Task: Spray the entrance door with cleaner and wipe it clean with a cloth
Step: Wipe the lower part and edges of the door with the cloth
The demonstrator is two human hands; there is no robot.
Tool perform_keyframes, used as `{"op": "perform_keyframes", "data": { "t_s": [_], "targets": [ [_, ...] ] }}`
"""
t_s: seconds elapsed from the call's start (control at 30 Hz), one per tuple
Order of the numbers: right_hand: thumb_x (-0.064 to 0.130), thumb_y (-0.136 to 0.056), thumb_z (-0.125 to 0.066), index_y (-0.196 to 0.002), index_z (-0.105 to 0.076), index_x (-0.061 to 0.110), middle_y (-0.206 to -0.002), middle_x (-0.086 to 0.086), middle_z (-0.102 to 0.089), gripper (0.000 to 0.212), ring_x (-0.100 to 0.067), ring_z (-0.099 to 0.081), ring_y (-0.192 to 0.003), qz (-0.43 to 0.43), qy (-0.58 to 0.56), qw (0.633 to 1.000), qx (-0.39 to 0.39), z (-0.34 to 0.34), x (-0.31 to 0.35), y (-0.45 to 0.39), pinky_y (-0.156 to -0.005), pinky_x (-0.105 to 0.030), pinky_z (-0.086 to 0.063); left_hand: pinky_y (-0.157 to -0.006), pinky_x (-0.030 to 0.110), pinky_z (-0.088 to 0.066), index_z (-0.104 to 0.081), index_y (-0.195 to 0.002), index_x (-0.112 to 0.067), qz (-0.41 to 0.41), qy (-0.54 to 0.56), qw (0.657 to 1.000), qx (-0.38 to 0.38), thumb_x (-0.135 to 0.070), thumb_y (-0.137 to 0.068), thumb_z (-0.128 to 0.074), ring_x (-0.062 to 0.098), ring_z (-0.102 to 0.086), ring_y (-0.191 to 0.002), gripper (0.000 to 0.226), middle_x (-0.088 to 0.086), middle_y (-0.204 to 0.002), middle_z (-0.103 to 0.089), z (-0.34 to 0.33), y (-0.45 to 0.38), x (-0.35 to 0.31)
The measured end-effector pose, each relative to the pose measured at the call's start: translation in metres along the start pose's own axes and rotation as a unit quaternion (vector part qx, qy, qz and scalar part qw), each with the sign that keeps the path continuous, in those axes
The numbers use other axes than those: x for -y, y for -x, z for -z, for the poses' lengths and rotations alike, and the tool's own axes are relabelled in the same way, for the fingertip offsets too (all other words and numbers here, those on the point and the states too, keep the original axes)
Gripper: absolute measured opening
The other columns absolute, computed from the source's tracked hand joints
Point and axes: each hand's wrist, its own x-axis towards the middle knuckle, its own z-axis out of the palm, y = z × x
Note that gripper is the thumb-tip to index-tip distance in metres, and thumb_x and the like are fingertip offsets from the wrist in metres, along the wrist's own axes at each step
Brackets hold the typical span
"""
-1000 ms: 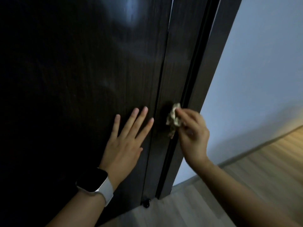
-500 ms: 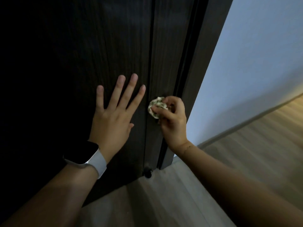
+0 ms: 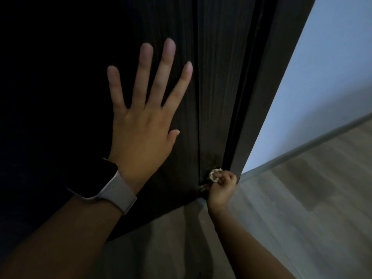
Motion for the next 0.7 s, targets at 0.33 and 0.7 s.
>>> {"op": "perform_keyframes", "data": {
  "t_s": [0.33, 0.7],
  "targets": [
    [0.017, -0.095, -0.06, -0.095, -0.068, 0.01, -0.083, -0.006, -0.066, 0.011, -0.022, -0.063, -0.082, -0.317, -0.317, 0.892, -0.061, -0.02, -0.004, 0.003, -0.081, -0.036, -0.051, -0.105, 0.063, 0.011, 0.004, -0.155, -0.025, 0.008, -0.009, 1.0, 0.0, -0.042, -0.075, -0.074, 0.04, 0.006, -0.144, 0.113, 0.012, -0.159, 0.009, 0.001, -0.001, -0.001],
    [0.0, -0.087, -0.066, -0.104, -0.069, 0.011, -0.098, -0.003, -0.067, 0.021, -0.01, -0.065, -0.088, -0.261, -0.429, 0.86, -0.09, -0.021, 0.055, 0.006, -0.074, -0.017, -0.051, -0.106, 0.063, 0.011, 0.002, -0.155, -0.026, -0.001, -0.01, 1.0, -0.002, -0.042, -0.077, -0.073, 0.042, 0.005, -0.145, 0.11, 0.017, -0.161, 0.006, 0.003, 0.001, -0.001]
  ]
}}
